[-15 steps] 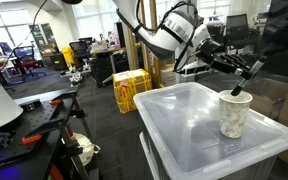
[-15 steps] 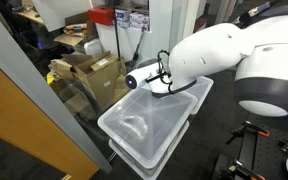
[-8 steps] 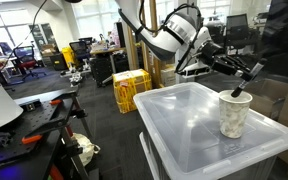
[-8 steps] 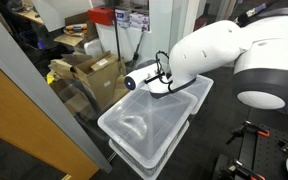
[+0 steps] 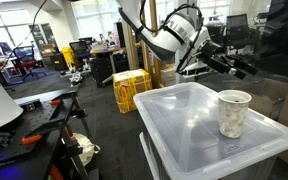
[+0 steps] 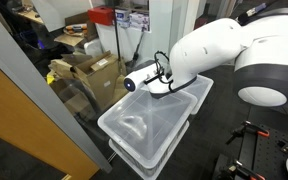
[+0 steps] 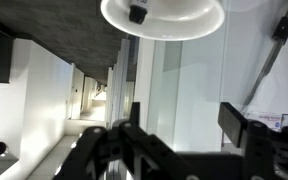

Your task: Put the marker inside the cup

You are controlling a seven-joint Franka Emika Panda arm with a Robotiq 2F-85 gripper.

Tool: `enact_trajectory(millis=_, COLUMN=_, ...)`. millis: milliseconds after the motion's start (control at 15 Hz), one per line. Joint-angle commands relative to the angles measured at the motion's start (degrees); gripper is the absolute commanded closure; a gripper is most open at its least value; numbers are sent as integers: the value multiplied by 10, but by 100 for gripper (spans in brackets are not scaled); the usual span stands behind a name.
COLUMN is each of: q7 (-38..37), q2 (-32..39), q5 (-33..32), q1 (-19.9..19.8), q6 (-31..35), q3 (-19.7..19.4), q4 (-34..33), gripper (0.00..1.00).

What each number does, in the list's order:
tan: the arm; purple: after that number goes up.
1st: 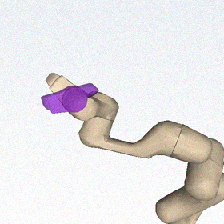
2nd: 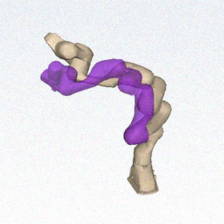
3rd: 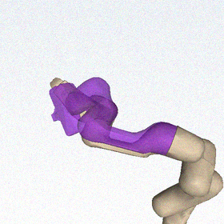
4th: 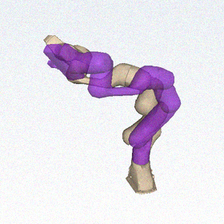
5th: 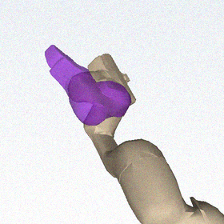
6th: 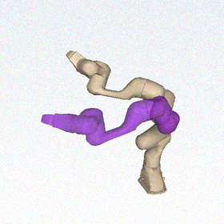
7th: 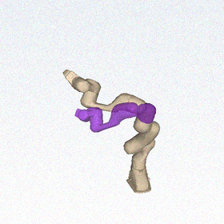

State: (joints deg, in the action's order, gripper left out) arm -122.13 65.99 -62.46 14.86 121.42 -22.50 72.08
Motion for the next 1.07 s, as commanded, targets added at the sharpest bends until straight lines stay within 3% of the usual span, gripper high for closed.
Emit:
enact_trajectory(millis=0, q7=-28, q2=-35, q5=-34, q1=-4, q6=-34, q3=26, q4=24, gripper=0)
enact_trajectory(millis=533, q7=-65, q2=-77, q5=-72, q1=-8, q6=-68, q3=68, q4=59, gripper=0)
enact_trajectory(millis=1000, q7=-97, q2=-118, q5=-86, q1=-14, q6=-50, q3=110, q4=106, gripper=0)
